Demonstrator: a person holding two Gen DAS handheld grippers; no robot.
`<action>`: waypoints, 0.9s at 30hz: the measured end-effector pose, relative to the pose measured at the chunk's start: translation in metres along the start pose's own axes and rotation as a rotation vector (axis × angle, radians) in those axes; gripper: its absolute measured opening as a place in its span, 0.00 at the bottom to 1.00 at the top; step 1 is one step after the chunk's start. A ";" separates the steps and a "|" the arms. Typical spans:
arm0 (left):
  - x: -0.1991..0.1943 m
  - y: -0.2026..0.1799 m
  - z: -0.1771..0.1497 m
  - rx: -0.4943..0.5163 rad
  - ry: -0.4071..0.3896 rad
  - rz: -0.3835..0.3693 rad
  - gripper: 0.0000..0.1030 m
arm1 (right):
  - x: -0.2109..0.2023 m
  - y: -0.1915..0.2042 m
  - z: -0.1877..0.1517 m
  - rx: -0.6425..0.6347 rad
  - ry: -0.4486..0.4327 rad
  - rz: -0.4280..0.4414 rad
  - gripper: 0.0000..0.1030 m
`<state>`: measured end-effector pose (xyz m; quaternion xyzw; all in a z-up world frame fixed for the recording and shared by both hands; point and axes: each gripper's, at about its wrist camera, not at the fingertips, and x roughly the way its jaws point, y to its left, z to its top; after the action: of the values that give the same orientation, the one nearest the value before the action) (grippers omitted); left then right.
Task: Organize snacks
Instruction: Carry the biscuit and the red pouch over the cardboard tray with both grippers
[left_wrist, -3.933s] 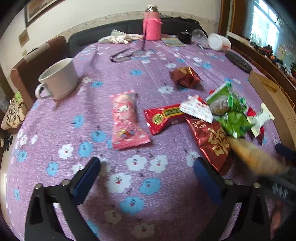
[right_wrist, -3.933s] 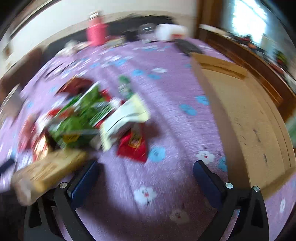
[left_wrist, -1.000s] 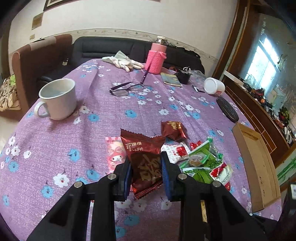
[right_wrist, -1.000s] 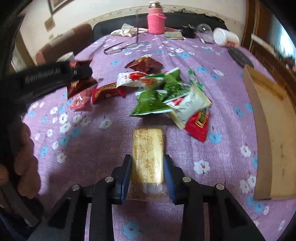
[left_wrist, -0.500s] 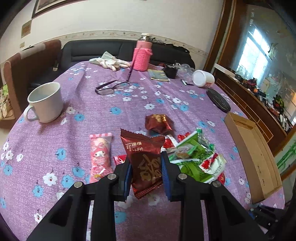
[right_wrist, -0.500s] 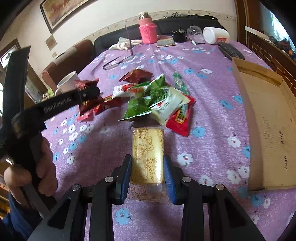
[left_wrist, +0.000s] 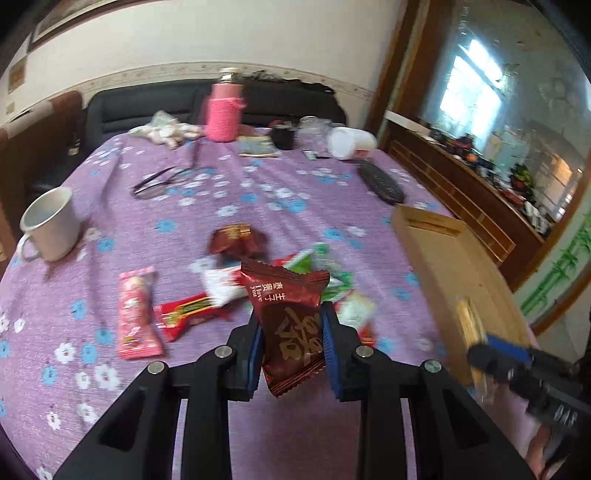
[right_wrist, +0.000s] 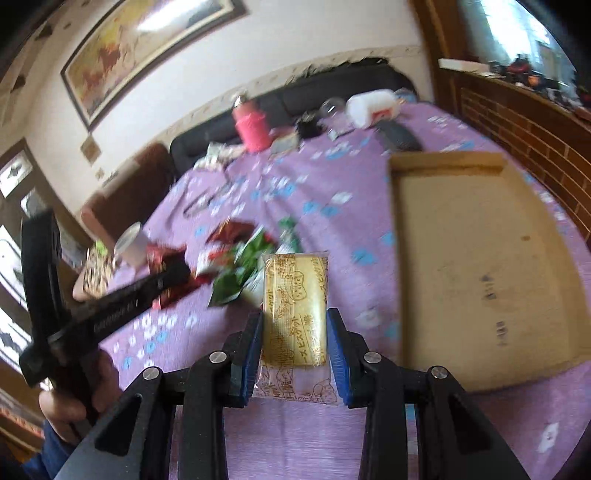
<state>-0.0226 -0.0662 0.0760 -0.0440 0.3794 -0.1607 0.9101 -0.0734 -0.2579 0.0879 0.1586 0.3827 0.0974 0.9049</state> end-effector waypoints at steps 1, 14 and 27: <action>-0.001 -0.008 0.001 0.013 -0.002 -0.010 0.26 | -0.009 -0.007 0.003 0.015 -0.023 -0.006 0.35; 0.012 -0.126 0.012 0.169 0.033 -0.131 0.27 | -0.056 -0.084 0.005 0.149 -0.122 -0.032 0.35; 0.047 -0.192 0.023 0.238 0.083 -0.151 0.27 | -0.066 -0.149 0.015 0.247 -0.125 -0.027 0.35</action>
<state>-0.0252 -0.2642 0.0987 0.0424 0.3904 -0.2743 0.8778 -0.0999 -0.4197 0.0880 0.2695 0.3369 0.0272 0.9017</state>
